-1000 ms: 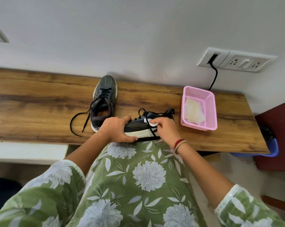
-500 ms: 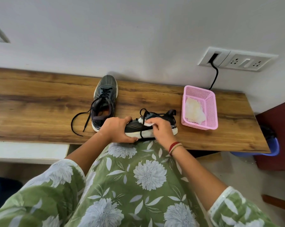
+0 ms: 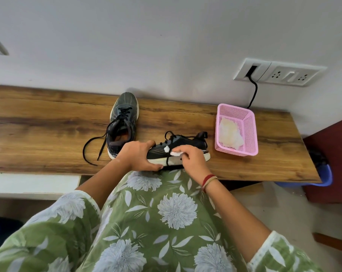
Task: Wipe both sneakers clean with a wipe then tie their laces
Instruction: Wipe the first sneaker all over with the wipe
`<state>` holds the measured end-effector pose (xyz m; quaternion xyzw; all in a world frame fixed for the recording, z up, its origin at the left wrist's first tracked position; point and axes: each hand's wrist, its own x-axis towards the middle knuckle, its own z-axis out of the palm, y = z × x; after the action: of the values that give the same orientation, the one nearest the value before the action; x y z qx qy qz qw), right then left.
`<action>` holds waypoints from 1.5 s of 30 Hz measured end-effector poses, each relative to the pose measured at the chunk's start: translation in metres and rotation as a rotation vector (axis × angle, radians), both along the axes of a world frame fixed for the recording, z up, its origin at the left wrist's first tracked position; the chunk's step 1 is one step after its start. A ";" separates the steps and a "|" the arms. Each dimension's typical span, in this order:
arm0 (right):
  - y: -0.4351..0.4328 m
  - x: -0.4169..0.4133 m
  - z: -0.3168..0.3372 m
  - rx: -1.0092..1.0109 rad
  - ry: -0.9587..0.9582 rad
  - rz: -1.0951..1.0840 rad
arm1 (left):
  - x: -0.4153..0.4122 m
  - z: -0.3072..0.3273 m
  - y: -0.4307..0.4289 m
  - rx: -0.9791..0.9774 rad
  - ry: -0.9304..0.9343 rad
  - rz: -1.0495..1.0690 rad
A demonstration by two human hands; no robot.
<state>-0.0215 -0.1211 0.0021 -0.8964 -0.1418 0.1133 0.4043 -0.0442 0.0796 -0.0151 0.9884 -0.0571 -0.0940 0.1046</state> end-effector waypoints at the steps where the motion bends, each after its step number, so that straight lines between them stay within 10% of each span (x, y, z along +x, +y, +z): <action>1: -0.005 -0.002 0.004 0.091 0.072 -0.102 | 0.001 0.001 0.001 -0.001 0.021 0.000; 6: -0.048 -0.008 -0.002 0.770 0.565 -0.800 | 0.010 0.006 -0.005 -0.035 0.173 0.024; 12: -0.078 0.005 -0.015 0.910 0.628 -0.944 | 0.016 0.005 -0.035 0.063 0.131 0.080; 21: -0.090 -0.006 0.004 0.179 0.414 -0.114 | 0.039 0.001 -0.087 0.134 0.112 0.034; 29: -0.094 0.014 -0.002 0.139 0.206 -0.344 | 0.047 -0.002 -0.085 0.018 0.066 0.061; 35: -0.075 0.038 -0.003 -0.388 0.030 -0.130 | 0.045 -0.010 -0.083 -0.096 0.134 0.147; 45: -0.073 0.075 0.021 -0.287 -0.051 -0.177 | 0.038 -0.003 -0.091 -0.077 0.172 0.146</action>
<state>0.0533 -0.1944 0.0236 -0.9565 -0.0551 0.0734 0.2768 -0.0063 -0.0117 -0.0177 0.9734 0.0207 -0.1684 0.1537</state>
